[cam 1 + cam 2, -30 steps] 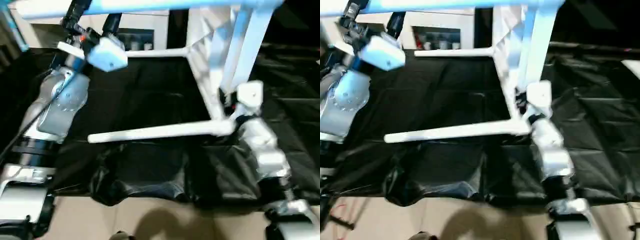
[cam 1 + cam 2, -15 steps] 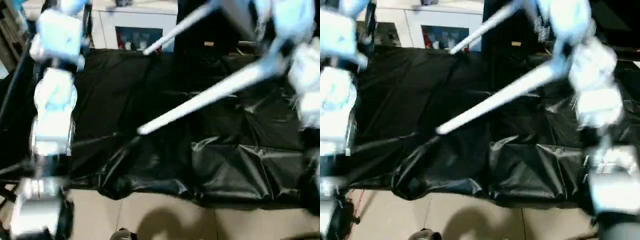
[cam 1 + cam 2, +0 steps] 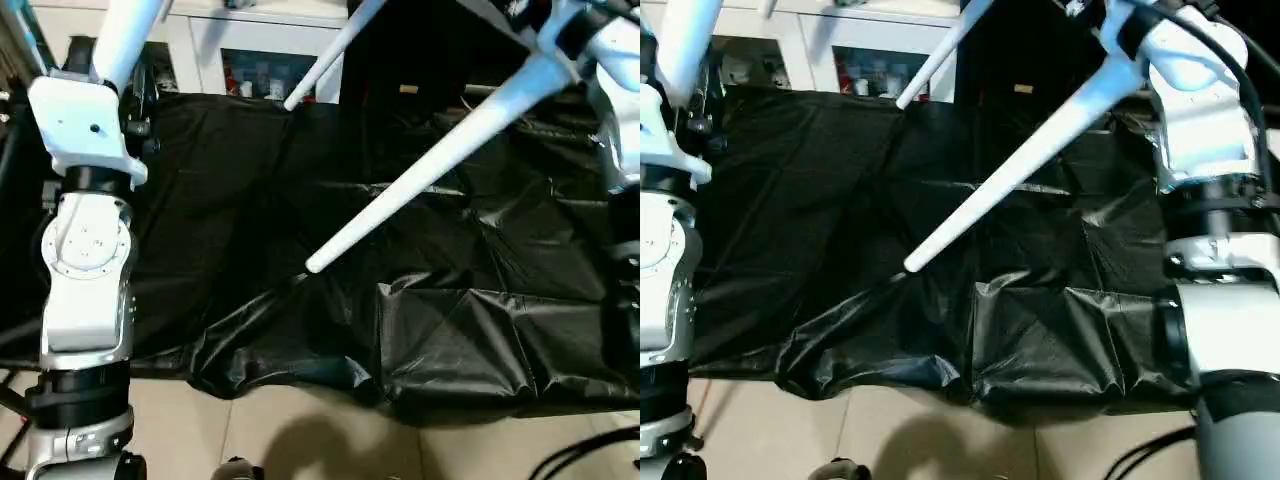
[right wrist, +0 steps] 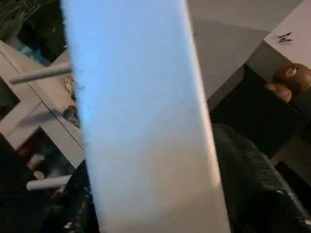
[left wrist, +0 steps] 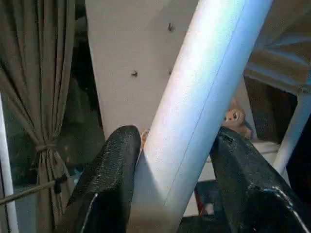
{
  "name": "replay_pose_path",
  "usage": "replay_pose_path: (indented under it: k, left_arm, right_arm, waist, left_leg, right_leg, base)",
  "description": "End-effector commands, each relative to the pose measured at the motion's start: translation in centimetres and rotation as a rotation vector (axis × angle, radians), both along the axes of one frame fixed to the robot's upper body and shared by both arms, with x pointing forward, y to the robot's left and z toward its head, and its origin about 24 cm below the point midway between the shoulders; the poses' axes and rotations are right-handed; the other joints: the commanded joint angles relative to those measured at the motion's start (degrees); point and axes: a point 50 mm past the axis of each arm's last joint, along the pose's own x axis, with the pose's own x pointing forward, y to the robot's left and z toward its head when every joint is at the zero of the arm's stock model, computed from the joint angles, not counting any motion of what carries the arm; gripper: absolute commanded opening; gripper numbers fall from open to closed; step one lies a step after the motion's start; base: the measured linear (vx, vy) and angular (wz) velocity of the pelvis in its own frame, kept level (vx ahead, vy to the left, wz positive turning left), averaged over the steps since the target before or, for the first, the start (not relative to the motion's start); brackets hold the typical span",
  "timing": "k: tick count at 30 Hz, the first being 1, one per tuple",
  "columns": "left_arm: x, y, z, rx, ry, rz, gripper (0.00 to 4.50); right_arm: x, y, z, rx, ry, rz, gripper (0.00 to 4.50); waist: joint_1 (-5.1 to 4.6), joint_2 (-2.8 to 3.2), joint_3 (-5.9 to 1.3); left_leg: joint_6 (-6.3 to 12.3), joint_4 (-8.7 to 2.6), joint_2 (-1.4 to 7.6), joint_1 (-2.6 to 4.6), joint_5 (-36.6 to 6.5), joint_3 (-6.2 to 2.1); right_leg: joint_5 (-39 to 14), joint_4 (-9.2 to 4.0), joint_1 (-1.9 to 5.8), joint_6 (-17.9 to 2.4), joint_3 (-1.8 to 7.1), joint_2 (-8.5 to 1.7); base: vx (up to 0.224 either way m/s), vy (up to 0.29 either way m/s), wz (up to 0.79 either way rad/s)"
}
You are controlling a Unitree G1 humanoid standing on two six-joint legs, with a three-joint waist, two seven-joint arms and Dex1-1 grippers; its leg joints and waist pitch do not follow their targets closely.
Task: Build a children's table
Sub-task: Flip table
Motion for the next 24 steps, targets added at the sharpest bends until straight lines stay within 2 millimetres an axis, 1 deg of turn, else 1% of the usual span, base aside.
replay_pose_path:
  k: [1, 2, 3, 4, 5, 6, 7, 8, 9, 10, 11, 12, 14, 15, 16, 17, 18, 19, 20, 21, 22, 23, 24]
  left_arm:
    - [0.7, 0.8, -2.4, -0.088, 0.139, 0.023, 2.17]
    - [0.7, 0.8, -2.4, -0.083, 0.14, 0.021, 2.17]
    - [0.7, 0.7, -2.4, -0.08, 0.14, 0.02, 2.13]
    - [0.7, 0.7, -2.4, -0.077, 0.143, 0.018, 2.13]
    - [0.7, 0.7, -2.4, -0.077, 0.143, 0.018, 2.11]
    - [0.7, 0.6, -2.3, -0.075, 0.147, 0.016, 2.11]
    - [0.7, 0.6, -2.3, -0.075, 0.147, 0.016, 2.11]
    - [0.8, 0.6, -2.3, -0.073, 0.15, 0.014, 2.05]
    - [0.9, 0.6, -2.3, -0.07, 0.155, 0.012, 1.98]
    - [1.0, 0.5, -2.2, -0.068, 0.158, 0.01, 1.93]
    - [1.0, 0.5, -2.2, -0.067, 0.16, 0.008, 1.93]
    - [1.0, 0.5, -2.2, -0.066, 0.162, 0.006, 1.91]
    - [1.1, 0.5, -2.2, -0.065, 0.165, 0.005, 1.88]
    - [1.1, 0.5, -2.2, -0.062, 0.167, 0.003, 1.86]
    - [1.1, 0.5, -2.2, -0.062, 0.169, 0.003, 1.85]
    - [1.1, 0.5, -2.2, -0.061, 0.171, 0.003, 1.85]
    - [1.1, 0.5, -2.3, -0.06, 0.174, 0.001, 1.85]
    - [1.1, 0.5, -2.3, -0.059, 0.177, 0.001, 1.85]
    - [1.1, 0.5, -2.3, -0.059, 0.178, 0.001, 1.85]
    - [1.2, 0.6, -2.4, -0.061, 0.185, -0.001, 1.85]
    - [1.2, 0.6, -2.5, -0.06, 0.192, -0.001, 1.85]
    - [1.2, 0.6, -2.6, -0.062, 0.199, -0.003, 1.85]
    - [1.2, 0.6, -2.9, -0.063, 0.213, -0.007, 1.85]
  right_arm:
    - [-1.3, 0.7, 2.2, 0.057, -0.135, 0.131, 2.93]
    - [-1.4, 0.7, 2.2, 0.061, -0.147, 0.132, 2.93]
    - [-1.4, 0.7, 2.2, 0.063, -0.156, 0.132, 3.21]
    - [-1.5, 0.8, 2.2, 0.076, -0.165, 0.142, 3.21]
    - [-1.5, 0.8, 2.2, 0.076, -0.165, 0.142, 3.26]
    - [-2.2, 0.8, 2.6, 0.155, -0.222, 0.203, 3.26]
    - [-2.2, 0.8, 2.6, 0.155, -0.222, 0.203, 3.26]
    - [-2.9, 1.0, 2.9, 0.202, -0.256, 0.267, 3.26]
    - [-3.6, 1.3, 3.0, 0.248, -0.277, 0.355, 3.26]
    - [-4.1, 1.7, 3.0, 0.27, -0.273, 0.424, 3.26]
    - [-4.3, 1.9, 2.9, 0.28, -0.266, 0.456, 3.26]
    - [-4.6, 2.3, 2.7, 0.283, -0.25, 0.507, 3.26]
    - [-4.9, 2.7, 2.3, 0.269, -0.235, 0.542, 3.26]
    - [-5.3, 3.4, 1.5, 0.241, -0.202, 0.586, 3.26]
    - [-5.4, 3.6, 1.0, 0.227, -0.186, 0.598, 3.26]
    - [-5.6, 3.9, 0.5, 0.218, -0.172, 0.614, 3.26]
    - [-5.9, 4.2, -0.3, 0.215, -0.151, 0.637, 3.26]
    - [-6.1, 4.3, -0.6, 0.218, -0.139, 0.649, 3.26]
    - [-6.2, 4.4, -0.8, 0.22, -0.132, 0.656, 3.26]
    - [-6.7, 5.0, -1.7, 0.22, -0.097, 0.683, 3.26]
    - [-7.1, 5.4, -2.2, 0.212, -0.082, 0.694, 3.26]
    - [-7.3, 5.6, -2.5, 0.213, -0.069, 0.703, 3.26]
    - [-7.5, 5.9, -2.8, 0.219, -0.054, 0.707, 3.26]
  waist:
    - [-0.54, 0.17, -3.92]
    - [-0.48, 0.19, -3.93]
    - [-0.47, 0.15, -3.91]
    - [-0.4, 0.36, -3.97]
    - [-0.4, 0.36, -3.97]
    - [-0.38, 0.14, -4.15]
    - [-0.62, -0.2, -4.15]
    - [-0.42, 0.16, -4.28]
    - [-0.08, 0.74, -4.53]
    - [-0.15, 0.96, -4.53]
    - [-0.15, 0.96, -4.53]
    - [-0.1, 1.17, -4.54]
    - [-0.16, 0.87, -4.48]
    - [-0.08, 0.92, -4.31]
    - [-0.01, 0.99, -4.25]
    - [-0.09, 0.94, -4.17]
    - [-0.1, 0.9, -4.02]
    - [-0.17, 0.93, -4.02]
    - [-0.25, 0.87, -3.87]
    - [-0.4, 1.05, -3.48]
    - [-0.47, 0.92, -3.41]
    - [-0.63, 1.0, -3.29]
    - [-0.88, 0.69, -3.47]
  left_leg:
    - [-1.22, -3.69, 1.67, 2.1, -17.8, -0.89]
    - [-1.3, -3.67, 1.66, 2.13, -18.0, -0.89]
    - [-1.31, -3.65, 1.59, 2.18, -18.2, -0.86]
    - [-1.41, -3.63, 1.57, 2.19, -18.2, -0.87]
    - [-1.41, -3.63, 1.57, 2.19, -18.2, -0.87]
    - [-1.05, -3.64, 1.62, 2.04, -18.4, -0.82]
    - [-0.4, -3.55, 1.47, 1.64, -17.6, -0.99]
    - [-0.15, -3.56, 1.49, 1.75, -16.6, -0.94]
    - [1.09, -3.27, 1.68, 1.68, -11.9, -0.89]
    - [1.4, -3.34, 1.77, 1.53, -10.8, -0.97]
    - [1.4, -3.34, 1.77, 1.53, -10.8, -0.97]
    - [1.19, -3.26, 1.92, 1.67, -10.0, -1.05]
    - [0.51, -3.35, 1.9, 1.71, -10.9, -1.02]
    - [0.02, -3.44, 1.92, 1.98, -12.2, -0.92]
    - [-0.71, -3.63, 2.04, 2.18, -13.7, -0.98]
    - [-1.07, -3.68, 2.02, 2.19, -14.3, -0.98]
    - [-1.77, -3.86, 1.99, 2.32, -16.3, -0.98]
    - [-2.21, -3.96, 2.0, 2.39, -17.4, -1.05]
    - [-2.46, -4.09, 1.97, 2.35, -18.0, -1.12]
    - [-3.19, -4.4, 1.89, 2.57, -21.2, -1.19]
    - [-3.55, -4.45, 1.85, 2.71, -22.5, -1.23]
    - [-3.75, -4.64, 1.8, 3.15, -25.4, -1.31]
    - [-3.44, -4.62, 1.62, 2.9, -25.6, -1.58]
  right_leg:
    - [-11.5, -4.74, 1.48, -8.5, 1.48, -1.51]
    - [-11.6, -4.78, 1.46, -8.4, 1.49, -1.54]
    - [-11.6, -4.84, 1.4, -8.4, 1.52, -1.48]
    - [-11.3, -4.76, 1.42, -8.5, 1.56, -1.54]
    - [-11.3, -4.76, 1.42, -8.5, 1.56, -1.54]
    - [-10.5, -4.72, 1.57, -8.2, 1.56, -1.79]
    - [-10.8, -4.5, 1.76, -7.7, 1.43, -1.71]
    - [-10.2, -4.53, 1.77, -7.8, 1.47, -1.7]
    - [-3.3, -3.95, 1.94, -9.3, 1.59, -1.58]
    - [-1.5, -3.76, 2.09, -9.8, 1.53, -1.51]
    - [-1.5, -3.76, 2.09, -9.8, 1.53, -1.51]
    - [1.5, -3.38, 2.2, -10.8, 1.35, -1.21]
    - [1.4, -3.38, 2.32, -11.2, 1.33, -1.12]
    - [0.0, -3.68, 2.14, -11.3, 1.42, -1.16]
    - [-2.0, -3.9, 2.09, -11.0, 1.44, -1.29]
    - [-3.0, -4.0, 2.06, -10.9, 1.46, -1.31]
    - [-5.7, -4.35, 1.98, -10.4, 1.51, -1.37]
    - [-7.1, -4.47, 1.99, -9.8, 1.58, -1.48]
    - [-8.3, -4.61, 1.97, -9.4, 1.57, -1.45]
    - [-12.8, -5.12, 1.72, -8.5, 1.57, -1.45]
    - [-15.0, -5.39, 1.69, -7.9, 1.59, -1.48]
    - [-18.8, -5.9, 1.38, -6.5, 1.67, -1.63]
    - [-21.4, -6.02, 1.59, -5.1, 1.59, -1.65]
  base:
    - [0.0, 0.0, 0.0]
    - [0.0, 0.0, 0.0]
    - [0.0, 0.0, 0.0]
    - [0.0, 0.0, 0.0]
    - [0.0, 0.0, 0.0]
    - [0.0, 0.0, 0.0]
    - [0.0, 0.0, 0.0]
    - [0.0, 0.0, 0.0]
    - [0.0, 0.0, 0.0]
    - [0.0, 0.0, 0.0]
    - [0.0, 0.0, 0.0]
    - [0.0, 0.0, 0.0]
    - [0.0, 0.0, 0.0]
    - [0.0, 0.0, 0.0]
    - [0.0, 0.0, 0.0]
    - [0.0, 0.0, 0.0]
    - [0.0, 0.0, 0.0]
    - [0.0, 0.0, 0.0]
    - [0.0, 0.0, 0.0]
    - [0.0, 0.0, 0.0]
    - [0.0, 0.0, 0.0]
    - [0.0, 0.0, 0.0]
    - [0.0, 0.0, 0.0]
